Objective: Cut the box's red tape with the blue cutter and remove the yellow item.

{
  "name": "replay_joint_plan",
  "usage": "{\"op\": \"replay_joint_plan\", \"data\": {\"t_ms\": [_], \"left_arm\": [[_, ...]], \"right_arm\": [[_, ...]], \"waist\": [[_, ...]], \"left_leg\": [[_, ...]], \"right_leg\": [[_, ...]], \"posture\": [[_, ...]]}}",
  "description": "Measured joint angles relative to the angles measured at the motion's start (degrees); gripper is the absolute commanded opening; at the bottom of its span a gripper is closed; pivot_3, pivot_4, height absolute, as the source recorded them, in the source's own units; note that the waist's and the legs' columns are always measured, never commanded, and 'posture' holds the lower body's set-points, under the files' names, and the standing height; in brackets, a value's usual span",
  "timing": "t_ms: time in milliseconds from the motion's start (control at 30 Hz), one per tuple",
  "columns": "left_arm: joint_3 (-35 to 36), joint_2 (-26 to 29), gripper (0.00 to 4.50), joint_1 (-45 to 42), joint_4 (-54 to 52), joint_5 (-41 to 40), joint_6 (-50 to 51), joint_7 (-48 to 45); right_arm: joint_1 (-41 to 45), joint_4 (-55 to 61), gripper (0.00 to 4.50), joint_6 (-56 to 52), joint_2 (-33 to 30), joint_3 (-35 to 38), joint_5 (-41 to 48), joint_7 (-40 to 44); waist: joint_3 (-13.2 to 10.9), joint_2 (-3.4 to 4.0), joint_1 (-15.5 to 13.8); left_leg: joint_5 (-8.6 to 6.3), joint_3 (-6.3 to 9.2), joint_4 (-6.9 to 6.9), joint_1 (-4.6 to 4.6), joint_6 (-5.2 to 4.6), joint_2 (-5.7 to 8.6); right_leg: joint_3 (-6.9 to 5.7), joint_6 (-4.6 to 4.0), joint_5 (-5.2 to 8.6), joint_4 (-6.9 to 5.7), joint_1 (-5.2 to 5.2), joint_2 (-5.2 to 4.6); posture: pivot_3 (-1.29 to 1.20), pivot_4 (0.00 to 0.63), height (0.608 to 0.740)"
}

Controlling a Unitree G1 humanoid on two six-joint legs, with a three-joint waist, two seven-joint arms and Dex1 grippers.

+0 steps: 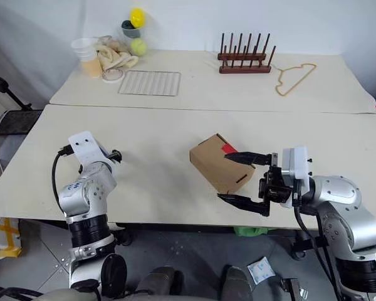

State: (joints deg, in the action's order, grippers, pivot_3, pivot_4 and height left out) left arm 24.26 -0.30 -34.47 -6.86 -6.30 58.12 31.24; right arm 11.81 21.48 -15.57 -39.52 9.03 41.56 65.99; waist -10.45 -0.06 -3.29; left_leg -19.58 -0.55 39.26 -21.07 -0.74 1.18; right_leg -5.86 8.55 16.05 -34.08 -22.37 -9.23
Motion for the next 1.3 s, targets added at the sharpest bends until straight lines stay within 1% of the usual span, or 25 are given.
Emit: {"op": "replay_joint_plan", "data": {"t_ms": [167, 233, 367, 433, 500, 633, 700, 767, 833, 933, 967, 1000, 1033, 1067, 1133, 1200, 1300], "left_arm": [[0.6, -0.3, 2.17, -0.3, 0.5, 0.5, -0.2, 0.4], [0.6, -1.0, 1.52, 0.4, -0.2, 0.9, -0.2, 0.5], [1.1, -2.1, 0.47, 1.5, -2.0, 1.3, -0.2, 0.4], [1.6, -2.6, 0.47, 2.1, -2.9, 1.3, -0.1, 0.3], [0.9, -1.7, 0.47, 4.0, -5.2, 1.2, 0.7, -1.6], [0.8, 1.2, 0.47, 5.3, -7.5, 0.2, 3.2, -6.2], [1.6, 4.5, 0.47, 6.4, -8.1, -2.4, 4.1, -11.6], [1.3, 10.6, 0.47, 9.3, -8.1, -6.0, 3.6, -20.4], [0.1, 17.8, 0.47, 13.2, -8.3, -9.9, 0.5, -32.1], [-1.8, 31.3, 0.47, 21.7, -9.7, -17.3, -9.0, -57.6], [-1.9, 33.8, 0.47, 23.2, -9.8, -18.5, -11.6, -63.0], [-2.9, 37.6, 0.47, 25.2, -9.3, -19.2, -16.0, -70.5], [-3.6, 39.9, 0.47, 26.3, -8.6, -19.4, -18.9, -75.2], [-5.1, 42.0, 0.47, 26.7, -6.9, -19.0, -23.2, -80.0], [-10.2, 46.1, 0.47, 25.6, -3.3, -17.1, -32.1, -89.3], [-17.7, 46.3, 0.47, 18.4, -0.1, -13.4, -37.3, -94.4], [-32.3, 46.1, 0.47, 10.1, 0.4, -4.1, -41.7, -98.3]], "right_arm": [[0.0, 0.5, 4.5, 0.4, 0.8, 0.0, 0.0, -1.0], [0.0, 0.5, 4.5, 0.5, 0.9, 0.0, -0.1, -1.3], [0.0, 0.5, 4.5, 0.7, 0.9, 0.0, -0.1, -1.6], [0.0, 0.5, 4.5, 0.8, 1.0, 0.0, -0.2, -1.7], [-0.1, 0.5, 4.5, 0.9, 1.1, 0.0, -0.2, -1.7], [-0.5, 0.5, 4.5, 1.0, 1.1, 0.1, -0.2, -1.7], [-0.6, 0.5, 4.5, 1.0, 1.1, 0.2, -0.2, -1.8], [-1.1, 0.6, 4.5, 1.0, 1.0, 0.5, -0.2, -1.9], [-1.6, 0.6, 4.5, 1.0, 0.6, 0.8, -0.2, -1.9], [-2.1, 0.7, 4.5, 1.0, -0.6, 1.9, -0.1, -1.9], [-2.3, 0.7, 4.5, 1.0, -0.9, 2.6, -0.1, -1.9], [-2.4, 0.7, 4.5, 1.0, -1.2, 2.9, -0.1, -1.8], [-2.6, 0.7, 4.5, 1.0, -1.6, 3.0, -0.1, -1.7], [-3.2, 0.8, 4.5, 1.0, -1.9, 3.5, 0.0, -1.5], [-5.1, 0.9, 4.5, 0.7, -3.5, 5.0, 0.0, -0.8], [-8.3, 1.1, 4.5, 0.5, -5.6, 7.3, -0.2, -0.2], [-14.7, 2.7, 4.5, 0.5, -7.8, 9.0, -2.2, 0.6]], "waist": [[0.0, 0.05, 0.1], [0.0, 0.06, 0.1], [0.1, 0.09, 0.1], [0.1, 0.09, 0.2], [0.1, 0.1, 0.2], [0.1, 0.11, 0.4], [0.1, 0.1, 0.5], [0.0, 0.08, 0.6], [0.0, 0.05, 0.9], [0.0, 0.05, 1.7], [0.0, 0.08, 1.7], [0.0, 0.1, 1.8], [0.0, 0.12, 1.8], [-0.1, 0.17, 1.7], [-0.1, 0.18, 1.4], [-0.1, 0.25, 0.1], [-0.1, 0.22, -0.1]], "left_leg": [[0.0, -0.01, 0.0, -0.01, 0.0, 0.0], [0.0, -0.02, 0.0, -0.01, 0.0, 0.01], [-0.01, -0.02, -0.01, -0.01, 0.0, 0.01], [-0.01, -0.03, -0.01, -0.01, 0.0, 0.01], [-0.02, -0.04, -0.05, -0.01, 0.02, 0.0], [-0.02, -0.05, -0.07, -0.02, 0.02, 0.0], [-0.02, -0.05, -0.07, -0.03, 0.02, -0.02], [-0.03, -0.04, -0.07, -0.08, 0.04, -0.07], [-0.04, -0.03, -0.07, -0.14, 0.06, -0.08], [-0.09, -0.01, -0.12, -0.15, 0.1, -0.21], [-0.1, 0.0, -0.12, -0.15, 0.09, -0.31], [-0.11, -0.04, -0.13, -0.16, 0.07, -0.31], [-0.11, -0.05, -0.13, -0.13, 0.06, -0.31], [-0.12, -0.05, -0.13, -0.13, 0.0, -0.31], [-0.12, -0.08, -0.12, -0.15, -0.02, -0.18], [-0.08, -0.13, -0.11, -0.2, -0.15, 0.0], [-0.16, -0.41, -0.12, -0.18, -0.26, 0.06]], "right_leg": [[0.01, 0.01, 0.0, 0.02, -0.01, 0.0], [0.01, 0.01, -0.01, 0.03, -0.01, 0.0], [0.01, 0.01, -0.01, 0.06, 0.0, 0.0], [0.02, 0.01, -0.01, 0.08, 0.0, 0.0], [0.02, 0.02, -0.01, 0.1, -0.01, 0.0], [0.02, 0.02, -0.01, 0.1, -0.04, 0.0], [0.01, 0.01, 0.0, 0.08, -0.06, 0.01], [0.01, 0.0, 0.0, 0.07, -0.14, 0.06], [0.01, -0.01, 0.0, 0.1, -0.17, 0.06], [-0.03, -0.03, 0.02, 0.23, -0.16, 0.03], [-0.04, -0.03, 0.02, 0.26, -0.13, 0.01], [-0.07, -0.04, 0.02, 0.34, -0.11, 0.01], [-0.07, -0.04, 0.02, 0.32, -0.1, 0.01], [-0.08, -0.04, 0.02, 0.31, -0.09, 0.01], [-0.12, -0.05, 0.02, 0.29, -0.09, 0.0], [-0.15, -0.03, 0.0, 0.3, -0.06, -0.05], [-0.12, 0.02, -0.03, 0.31, -0.04, -0.07]], "posture": [[0.0, 0.15, 0.74], [0.0, 0.15, 0.74], [0.0, 0.15, 0.74], [0.0, 0.15, 0.74], [0.0, 0.15, 0.74], [0.0, 0.15, 0.74], [0.0, 0.15, 0.74], [0.0, 0.15, 0.74], [0.0, 0.15, 0.74], [0.0, 0.15, 0.74], [0.0, 0.15, 0.74], [0.0, 0.15, 0.74], [0.0, 0.15, 0.74], [0.0, 0.15, 0.74], [0.0, 0.15, 0.74], [0.0, 0.15, 0.74], [0.0, 0.15, 0.74]]}}
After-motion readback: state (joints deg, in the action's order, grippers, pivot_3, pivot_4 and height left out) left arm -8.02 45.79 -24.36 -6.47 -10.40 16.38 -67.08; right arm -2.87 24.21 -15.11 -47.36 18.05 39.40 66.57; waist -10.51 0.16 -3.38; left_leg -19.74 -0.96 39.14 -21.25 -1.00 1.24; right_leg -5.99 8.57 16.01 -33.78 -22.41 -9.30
